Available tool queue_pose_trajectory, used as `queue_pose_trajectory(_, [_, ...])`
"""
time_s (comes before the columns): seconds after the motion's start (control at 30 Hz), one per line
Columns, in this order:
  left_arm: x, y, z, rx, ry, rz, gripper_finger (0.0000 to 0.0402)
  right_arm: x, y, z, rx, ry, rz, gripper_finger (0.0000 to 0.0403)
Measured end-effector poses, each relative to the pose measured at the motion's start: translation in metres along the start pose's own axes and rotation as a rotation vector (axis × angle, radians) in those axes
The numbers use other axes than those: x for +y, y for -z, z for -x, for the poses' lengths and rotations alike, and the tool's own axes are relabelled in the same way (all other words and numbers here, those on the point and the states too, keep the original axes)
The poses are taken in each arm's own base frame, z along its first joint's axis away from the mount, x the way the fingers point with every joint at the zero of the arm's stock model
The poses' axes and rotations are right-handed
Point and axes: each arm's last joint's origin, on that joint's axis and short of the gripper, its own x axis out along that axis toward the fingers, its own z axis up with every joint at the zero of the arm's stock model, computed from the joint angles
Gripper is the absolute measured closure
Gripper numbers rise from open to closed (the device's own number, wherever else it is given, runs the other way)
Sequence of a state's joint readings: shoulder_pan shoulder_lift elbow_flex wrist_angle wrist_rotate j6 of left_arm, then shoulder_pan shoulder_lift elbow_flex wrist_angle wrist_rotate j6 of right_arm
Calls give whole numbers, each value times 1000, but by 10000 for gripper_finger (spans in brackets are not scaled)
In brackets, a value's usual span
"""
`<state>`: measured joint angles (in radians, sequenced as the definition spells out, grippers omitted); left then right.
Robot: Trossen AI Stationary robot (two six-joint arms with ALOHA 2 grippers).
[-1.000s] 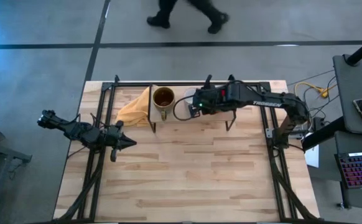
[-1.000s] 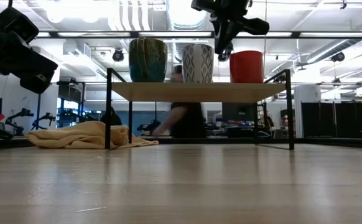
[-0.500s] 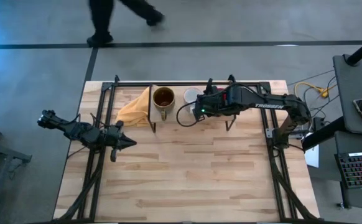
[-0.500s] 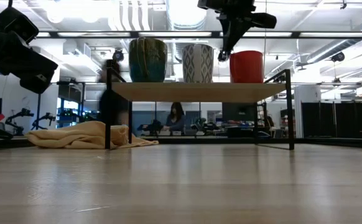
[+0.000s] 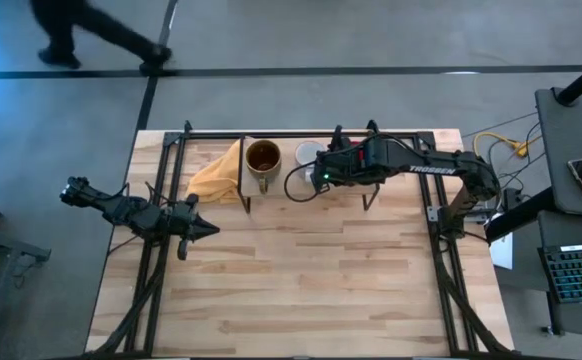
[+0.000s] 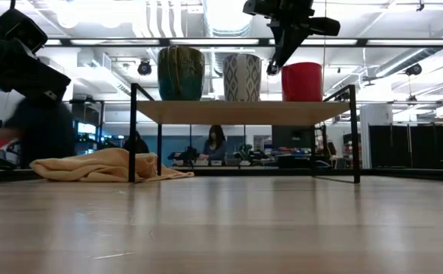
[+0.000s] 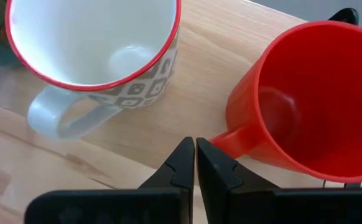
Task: Stack small to large cups/mugs on shelf
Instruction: Put the red mug on the shelf
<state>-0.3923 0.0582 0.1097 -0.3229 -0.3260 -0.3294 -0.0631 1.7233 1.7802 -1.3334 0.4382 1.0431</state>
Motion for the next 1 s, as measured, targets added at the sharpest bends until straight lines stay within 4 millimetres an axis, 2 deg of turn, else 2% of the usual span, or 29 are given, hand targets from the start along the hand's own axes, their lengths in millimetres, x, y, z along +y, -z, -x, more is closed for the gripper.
queue_pose_trajectory(0.63, [0,0,0,0,0,0,402,-1,0,0,-2,14,6,392])
queue_pose_trajectory(0.87, [0,0,0,0,0,0,402,4,-4,-1,-40,-37,3,392])
queue_pose_trajectory(1.0, [0,0,0,0,0,0,402,4,-2,-6,-42,2,20,392])
